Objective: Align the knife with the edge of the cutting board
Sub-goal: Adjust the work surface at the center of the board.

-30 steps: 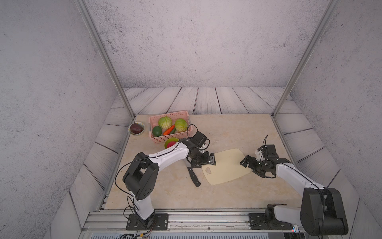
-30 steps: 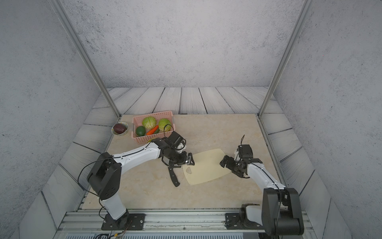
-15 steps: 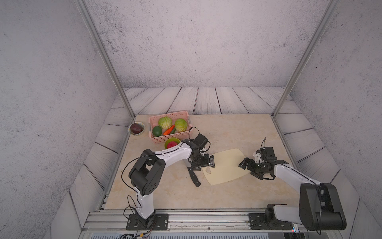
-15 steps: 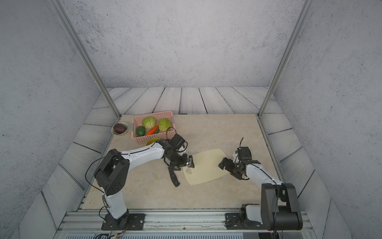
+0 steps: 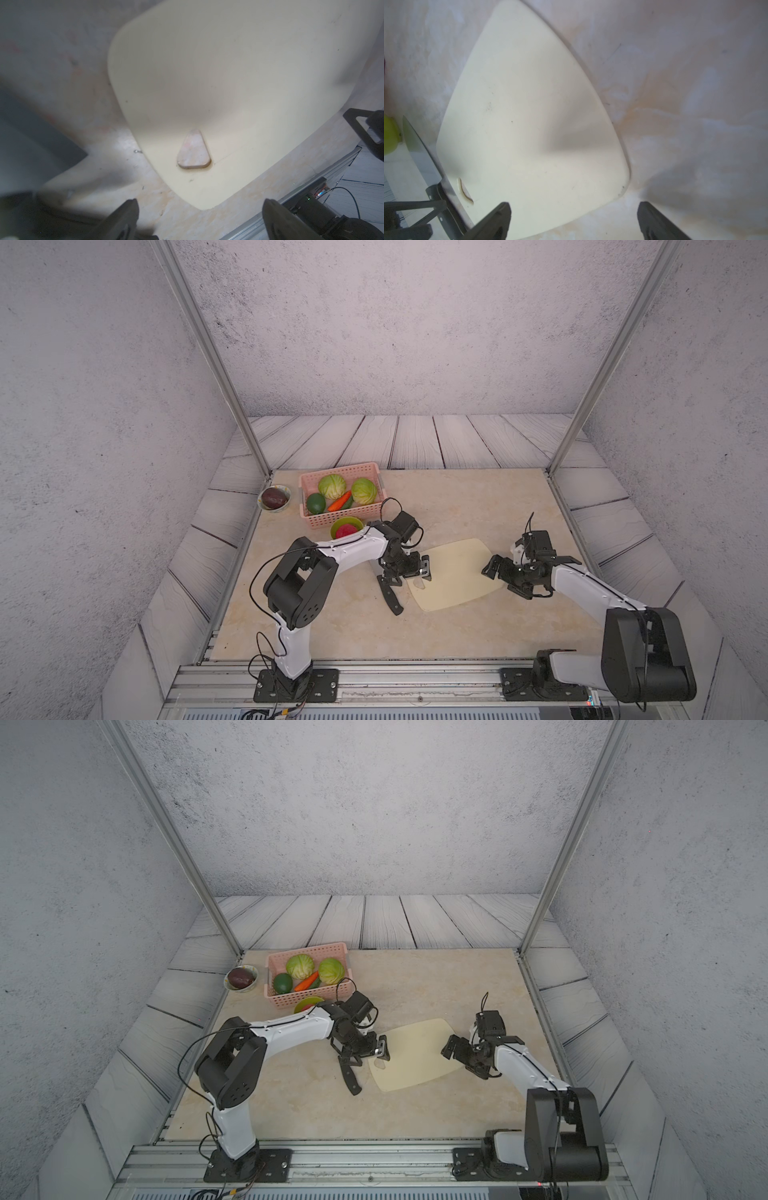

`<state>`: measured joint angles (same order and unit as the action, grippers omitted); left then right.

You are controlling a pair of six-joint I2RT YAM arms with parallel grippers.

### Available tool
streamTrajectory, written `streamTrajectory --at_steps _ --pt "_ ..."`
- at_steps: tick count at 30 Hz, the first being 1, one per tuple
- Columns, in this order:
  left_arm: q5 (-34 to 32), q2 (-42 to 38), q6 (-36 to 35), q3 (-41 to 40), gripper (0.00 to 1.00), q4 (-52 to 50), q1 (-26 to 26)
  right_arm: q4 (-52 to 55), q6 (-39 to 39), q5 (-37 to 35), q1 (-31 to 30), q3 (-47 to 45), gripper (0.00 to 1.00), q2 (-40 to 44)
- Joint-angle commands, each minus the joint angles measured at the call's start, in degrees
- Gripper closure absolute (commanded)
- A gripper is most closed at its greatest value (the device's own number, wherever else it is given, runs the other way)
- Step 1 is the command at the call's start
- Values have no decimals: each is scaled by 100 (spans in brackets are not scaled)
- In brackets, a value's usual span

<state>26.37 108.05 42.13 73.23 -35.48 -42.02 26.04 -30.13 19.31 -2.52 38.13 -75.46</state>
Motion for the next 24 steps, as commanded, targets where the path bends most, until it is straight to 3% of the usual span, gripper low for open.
streamTrajectory --at_steps 1,11,24 --pt "-9 123 32 54 2 -73 -26 241 97 -181 -14 412 1 -224" --pt "-31 214 -22 138 2 -100 -25 -27 200 55 -21 713 1 -1057" --pt "-331 347 -240 396 2 -341 -8 -405 -106 44 -509 2 1 -670"
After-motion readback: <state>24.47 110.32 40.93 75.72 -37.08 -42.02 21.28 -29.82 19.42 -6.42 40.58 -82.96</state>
